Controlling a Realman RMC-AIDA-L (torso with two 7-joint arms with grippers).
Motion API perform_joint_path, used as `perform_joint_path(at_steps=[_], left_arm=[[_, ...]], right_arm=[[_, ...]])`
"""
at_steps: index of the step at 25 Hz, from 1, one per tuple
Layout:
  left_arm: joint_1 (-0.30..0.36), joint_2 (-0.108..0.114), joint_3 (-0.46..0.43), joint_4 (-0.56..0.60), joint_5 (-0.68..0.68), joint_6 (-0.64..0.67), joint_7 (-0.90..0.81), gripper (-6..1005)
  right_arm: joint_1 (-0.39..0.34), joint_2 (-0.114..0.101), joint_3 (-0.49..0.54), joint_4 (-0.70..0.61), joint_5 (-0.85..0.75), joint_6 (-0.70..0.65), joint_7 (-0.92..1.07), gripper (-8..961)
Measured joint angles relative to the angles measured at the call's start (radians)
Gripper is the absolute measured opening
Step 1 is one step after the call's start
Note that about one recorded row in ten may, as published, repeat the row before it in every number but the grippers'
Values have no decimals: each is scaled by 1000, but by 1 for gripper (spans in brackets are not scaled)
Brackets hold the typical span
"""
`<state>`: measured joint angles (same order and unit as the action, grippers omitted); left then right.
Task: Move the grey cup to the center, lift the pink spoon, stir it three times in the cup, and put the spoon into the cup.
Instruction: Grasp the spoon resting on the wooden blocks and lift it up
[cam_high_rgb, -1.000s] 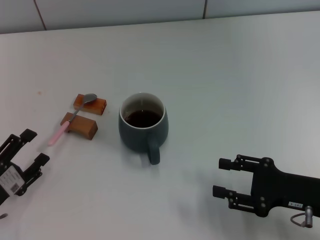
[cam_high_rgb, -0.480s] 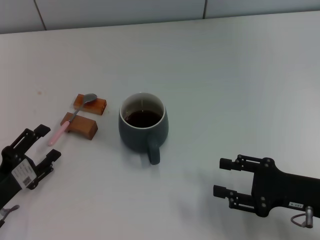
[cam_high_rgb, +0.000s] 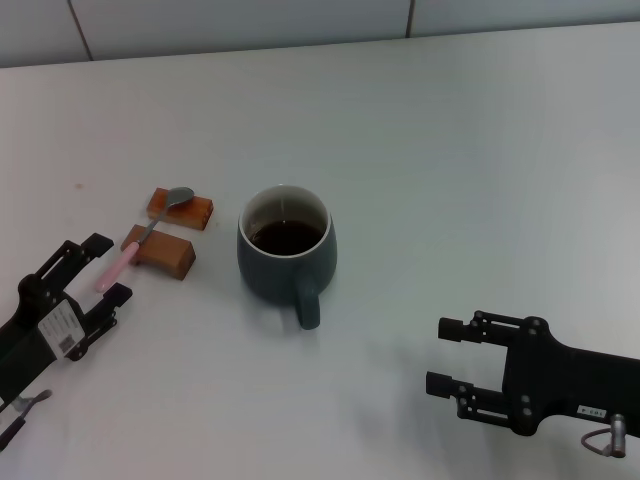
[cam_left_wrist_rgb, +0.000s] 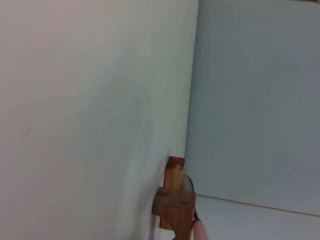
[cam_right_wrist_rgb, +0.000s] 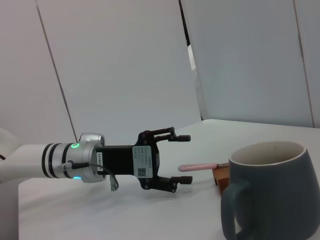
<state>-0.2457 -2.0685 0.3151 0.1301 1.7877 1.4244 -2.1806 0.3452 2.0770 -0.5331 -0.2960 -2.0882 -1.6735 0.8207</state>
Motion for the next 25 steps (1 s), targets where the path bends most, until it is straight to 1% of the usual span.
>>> perform_joint_path(at_steps=[8,25], left_arm=[[-28,-1,-7,-13,-2,-25,21,813],[-63,-2,-13,-26,-2,-78,25,814]], right_arm=[[0,0,0,0,1,-2,0,652],[4,-1,3,-1,4,-8,4,652]])
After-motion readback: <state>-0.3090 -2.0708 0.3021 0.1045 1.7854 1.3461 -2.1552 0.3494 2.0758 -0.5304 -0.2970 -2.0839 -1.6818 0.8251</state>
